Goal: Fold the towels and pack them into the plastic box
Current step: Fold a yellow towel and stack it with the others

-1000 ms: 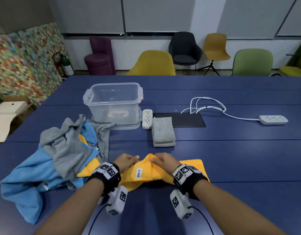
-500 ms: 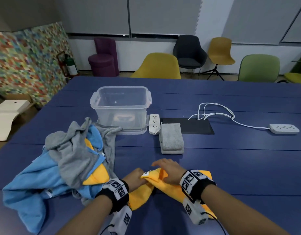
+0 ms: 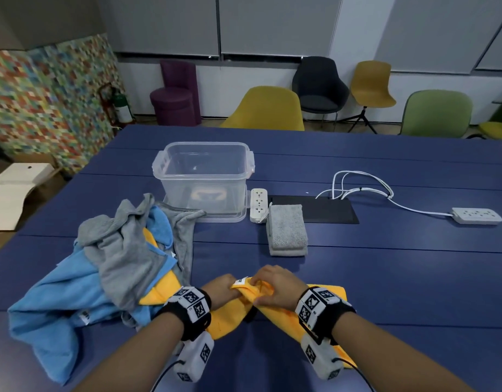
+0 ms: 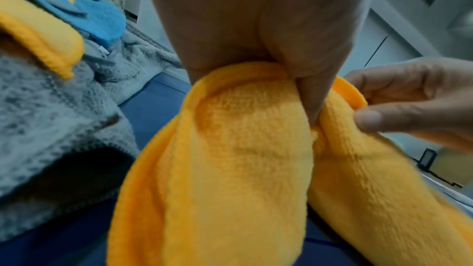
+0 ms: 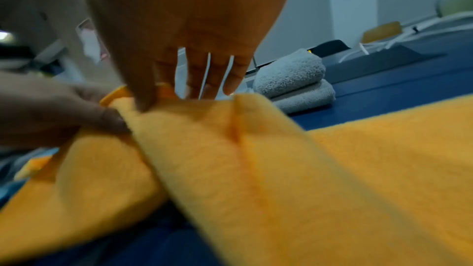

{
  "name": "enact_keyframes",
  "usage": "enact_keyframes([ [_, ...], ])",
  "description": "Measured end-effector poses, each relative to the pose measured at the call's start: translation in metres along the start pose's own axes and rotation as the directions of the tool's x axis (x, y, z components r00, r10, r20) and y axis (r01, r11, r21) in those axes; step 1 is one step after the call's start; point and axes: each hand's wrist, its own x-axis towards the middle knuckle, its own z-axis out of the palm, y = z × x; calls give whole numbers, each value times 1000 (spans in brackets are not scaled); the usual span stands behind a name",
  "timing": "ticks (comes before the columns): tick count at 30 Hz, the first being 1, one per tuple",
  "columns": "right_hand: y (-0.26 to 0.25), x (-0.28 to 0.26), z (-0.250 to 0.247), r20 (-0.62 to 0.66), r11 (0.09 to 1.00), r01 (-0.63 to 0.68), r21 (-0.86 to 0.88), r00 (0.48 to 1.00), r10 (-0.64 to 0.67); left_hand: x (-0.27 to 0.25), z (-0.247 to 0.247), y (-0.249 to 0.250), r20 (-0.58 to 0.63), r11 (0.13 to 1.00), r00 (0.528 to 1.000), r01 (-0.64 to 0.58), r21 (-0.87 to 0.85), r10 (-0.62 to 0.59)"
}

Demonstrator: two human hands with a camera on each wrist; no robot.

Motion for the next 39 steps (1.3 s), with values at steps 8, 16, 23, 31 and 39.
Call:
enact_keyframes([
  [8,4,1,-29,-39,954,12,300,999,-1,2,-29,1,-42,944,994,81,-319,-99],
  [16,-5,16,-51,81,842,-69,535,996,30,9,-40,-4,-295,894,956,-122,-431,-12],
  [23,-15,27,-35,-164,826,72,559,986,25,6,-35,6,-417,770,909,-259,-583,-10],
  [31,-19,41,-21,-271,643,62,763,934,231,1,-34,16,-448,658,891,-293,-693,-75],
  [39,-23,47,-15,-362,686,109,719,902,237,3,-30,15,-475,598,875,-331,-730,-95],
])
